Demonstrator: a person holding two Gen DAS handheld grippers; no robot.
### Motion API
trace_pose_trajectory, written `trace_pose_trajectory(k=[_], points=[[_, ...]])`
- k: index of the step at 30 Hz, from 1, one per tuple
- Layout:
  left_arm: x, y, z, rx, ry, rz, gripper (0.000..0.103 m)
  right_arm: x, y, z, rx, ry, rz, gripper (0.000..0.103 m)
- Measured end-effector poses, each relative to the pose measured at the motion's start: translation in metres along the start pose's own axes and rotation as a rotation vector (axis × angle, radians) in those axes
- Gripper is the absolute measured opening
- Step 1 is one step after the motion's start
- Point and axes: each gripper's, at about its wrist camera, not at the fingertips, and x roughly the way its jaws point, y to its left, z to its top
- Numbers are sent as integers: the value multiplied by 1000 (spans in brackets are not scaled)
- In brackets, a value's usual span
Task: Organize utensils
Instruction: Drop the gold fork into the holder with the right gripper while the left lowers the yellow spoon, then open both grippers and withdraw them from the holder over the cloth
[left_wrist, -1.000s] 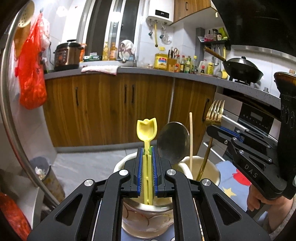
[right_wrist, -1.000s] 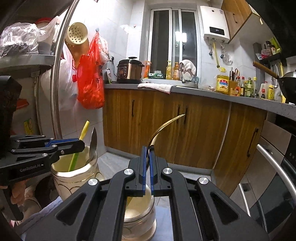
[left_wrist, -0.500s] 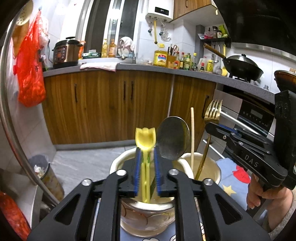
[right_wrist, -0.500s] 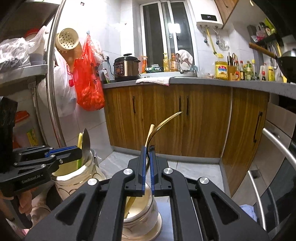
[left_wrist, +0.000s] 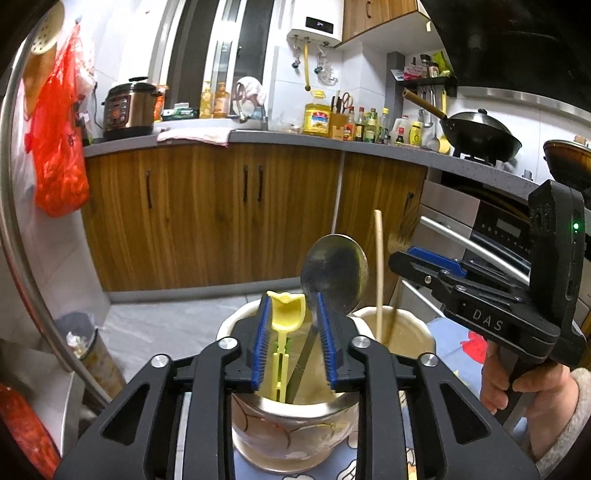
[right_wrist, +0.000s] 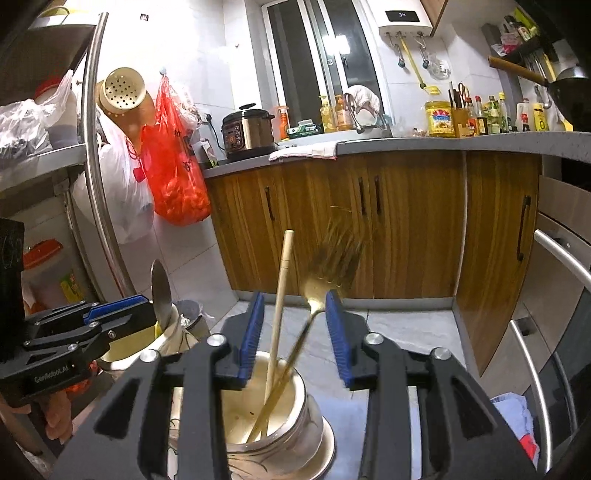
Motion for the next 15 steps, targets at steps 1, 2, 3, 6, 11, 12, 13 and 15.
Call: trace_pose_trajectory(k=[1,2,3,6,11,12,13,15], points=[[-1,-1,0,2,-1,0,31,0,1,0,-2,2,-3,35],[-1,-3,1,4,-1,2,32,0,1,1,-2,6,-1,35],[-2,-5,2,11,-3,6,32,-1,3,1,0,8,1,39],[-7,-10,7,29,-9,20,36,-4,5,1,5,10,2,49],[-26,-17,15,49,-19,56,51,-20,7,6,30,4,-15,66],[-32,-18,17,48,-20,57,52,-23,7,8,37,5,-20,70],[-37,-18,17,49,-22,61,54,-29,7,10,48,6,-22,72],[-50,-19,18,53,-31,80,60,-39,8,12,64,14,-25,85]])
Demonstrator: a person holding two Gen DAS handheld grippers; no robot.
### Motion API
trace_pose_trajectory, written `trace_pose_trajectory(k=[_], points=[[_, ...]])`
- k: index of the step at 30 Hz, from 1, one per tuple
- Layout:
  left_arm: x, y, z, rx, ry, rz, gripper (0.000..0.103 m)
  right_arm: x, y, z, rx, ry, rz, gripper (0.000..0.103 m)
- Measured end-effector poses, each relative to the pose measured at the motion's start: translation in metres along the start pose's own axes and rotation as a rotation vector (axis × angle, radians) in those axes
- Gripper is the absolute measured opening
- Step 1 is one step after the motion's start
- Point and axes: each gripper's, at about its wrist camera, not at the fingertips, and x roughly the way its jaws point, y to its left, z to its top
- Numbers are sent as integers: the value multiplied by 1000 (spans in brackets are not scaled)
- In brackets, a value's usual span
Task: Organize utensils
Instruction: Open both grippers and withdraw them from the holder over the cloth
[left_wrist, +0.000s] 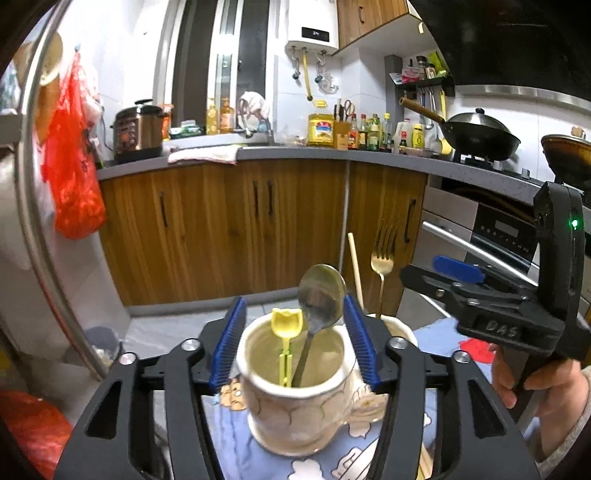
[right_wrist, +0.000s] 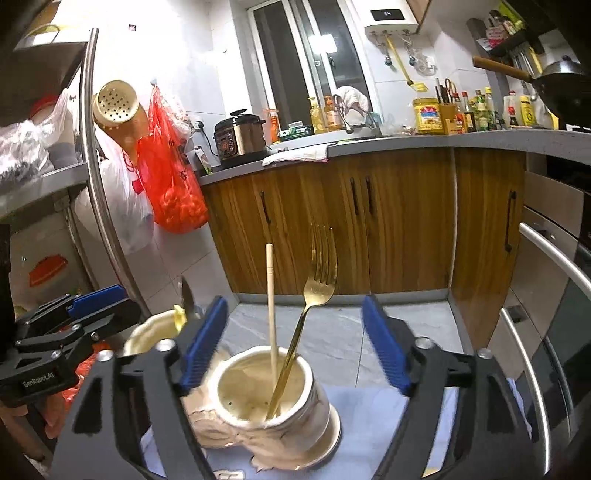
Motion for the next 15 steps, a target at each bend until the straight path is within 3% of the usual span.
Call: trace_pose_trajectory(k=[5,10,15], points=[[-30,3,-2,-27,-4,33,76,-34,6,0,19,5,-35,98],[-61,0,-14,-57,-13,59,92,-71,13,-8,26,-7,-92,98],[-78,-7,-35,-70,3,84,96,-91,19,-31,4,39,-232,98]])
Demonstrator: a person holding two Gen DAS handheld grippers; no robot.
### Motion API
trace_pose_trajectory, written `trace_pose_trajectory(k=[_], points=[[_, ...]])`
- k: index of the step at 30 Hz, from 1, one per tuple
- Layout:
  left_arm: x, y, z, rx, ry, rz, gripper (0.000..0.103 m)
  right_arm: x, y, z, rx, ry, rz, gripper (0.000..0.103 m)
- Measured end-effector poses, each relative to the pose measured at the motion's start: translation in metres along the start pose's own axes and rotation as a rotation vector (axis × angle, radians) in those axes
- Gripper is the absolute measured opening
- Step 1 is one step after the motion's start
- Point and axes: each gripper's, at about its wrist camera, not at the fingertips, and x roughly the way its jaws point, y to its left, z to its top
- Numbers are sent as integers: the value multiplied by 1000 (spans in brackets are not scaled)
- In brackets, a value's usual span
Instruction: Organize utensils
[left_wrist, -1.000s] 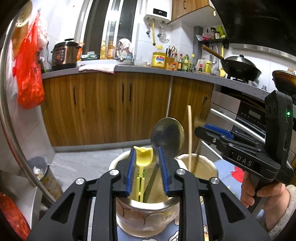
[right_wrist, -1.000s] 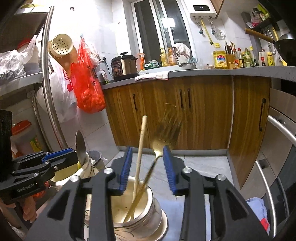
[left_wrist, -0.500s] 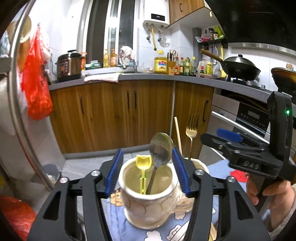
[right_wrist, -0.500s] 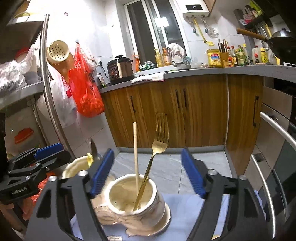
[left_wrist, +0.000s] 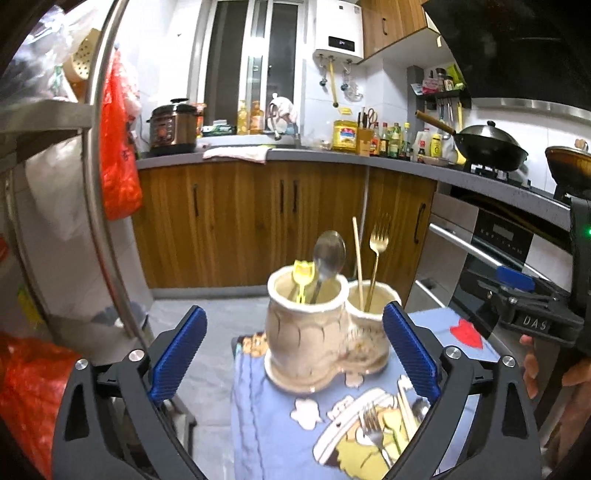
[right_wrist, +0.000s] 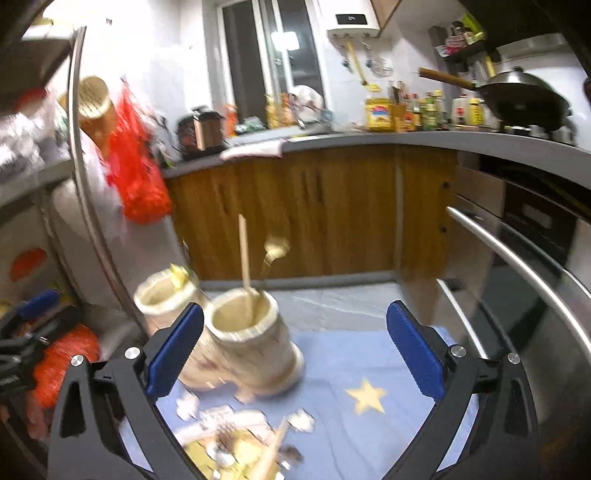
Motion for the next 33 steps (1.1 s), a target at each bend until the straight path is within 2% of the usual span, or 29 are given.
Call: trace_pose_trajectory(k=[5,11,18,23,25,28,30,33], points=[[-1,-5,-21,-25,49,-3,98,-9,-6,-30,-24,18,-65,98],[21,-13,-54,-29,142,-21,98,3,-25,-60,32,81,-106,98],[44,-11,-86,-12,212,-7,98,21,-30,-86,41,199,-30,98],[58,-11,-102,-14,278,-45,98,38,-19,-110,-11,315,7,97],[60,-14,-104,6,289,-44,98,42,-14,-116,-44,345,17,92],[61,-17,-106,24,296,-54,98,47,-8,-125,-96,368,12,77],[61,-17,-106,15,301,-66,98,51,-8,-129,-101,387,28,63],[62,-16,-104,2,304,-79,98,58,-7,-131,-111,405,44,47]])
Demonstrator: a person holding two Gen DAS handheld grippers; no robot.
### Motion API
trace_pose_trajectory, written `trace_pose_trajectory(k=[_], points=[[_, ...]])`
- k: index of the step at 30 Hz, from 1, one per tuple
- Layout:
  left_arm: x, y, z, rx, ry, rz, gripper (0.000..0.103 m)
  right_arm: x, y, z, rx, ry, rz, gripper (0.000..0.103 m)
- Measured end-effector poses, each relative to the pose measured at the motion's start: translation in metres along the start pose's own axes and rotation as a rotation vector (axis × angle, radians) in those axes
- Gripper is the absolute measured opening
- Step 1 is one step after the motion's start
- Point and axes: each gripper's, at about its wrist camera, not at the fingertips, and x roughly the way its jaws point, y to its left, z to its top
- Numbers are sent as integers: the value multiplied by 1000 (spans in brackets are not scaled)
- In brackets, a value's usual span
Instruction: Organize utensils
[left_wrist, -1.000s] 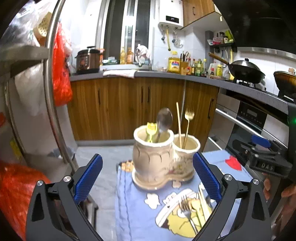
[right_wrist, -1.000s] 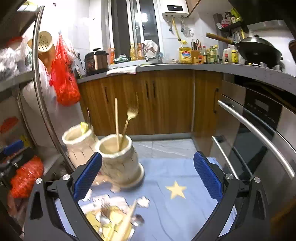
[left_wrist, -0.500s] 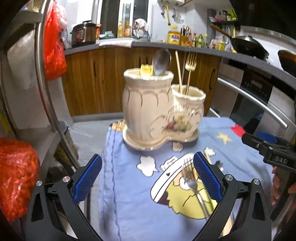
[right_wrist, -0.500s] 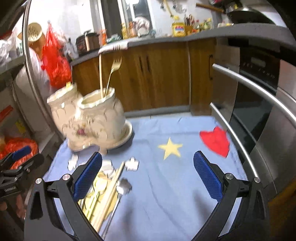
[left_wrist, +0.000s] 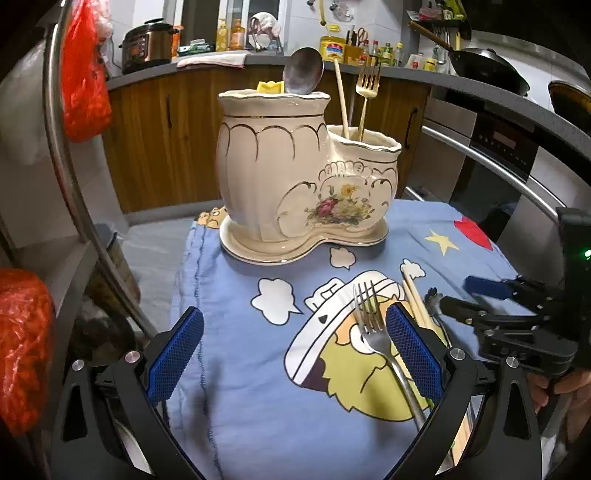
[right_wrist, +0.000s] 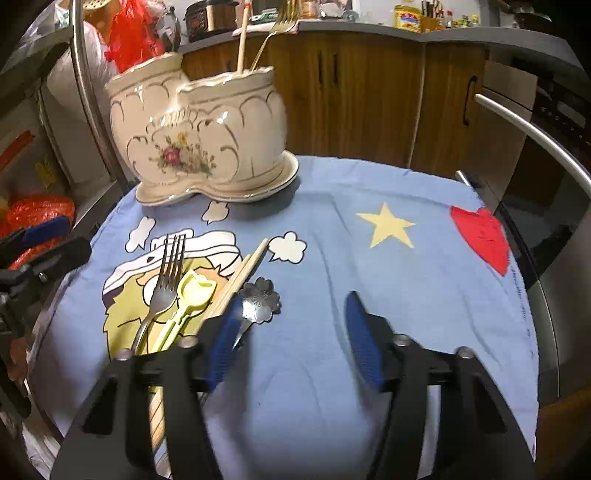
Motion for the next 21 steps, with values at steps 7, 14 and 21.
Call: trace_pose_trajectory(k=[7,14,21], points=[[4,-5,0,19,10,0,98,10,11,5,-50,33,36,32],[7,-6,-1,23,19,1,98,15,16,9,-63,36,50,23],[12,-9,-2,32,32,9,98,14,11,10,-24,28,90,9]])
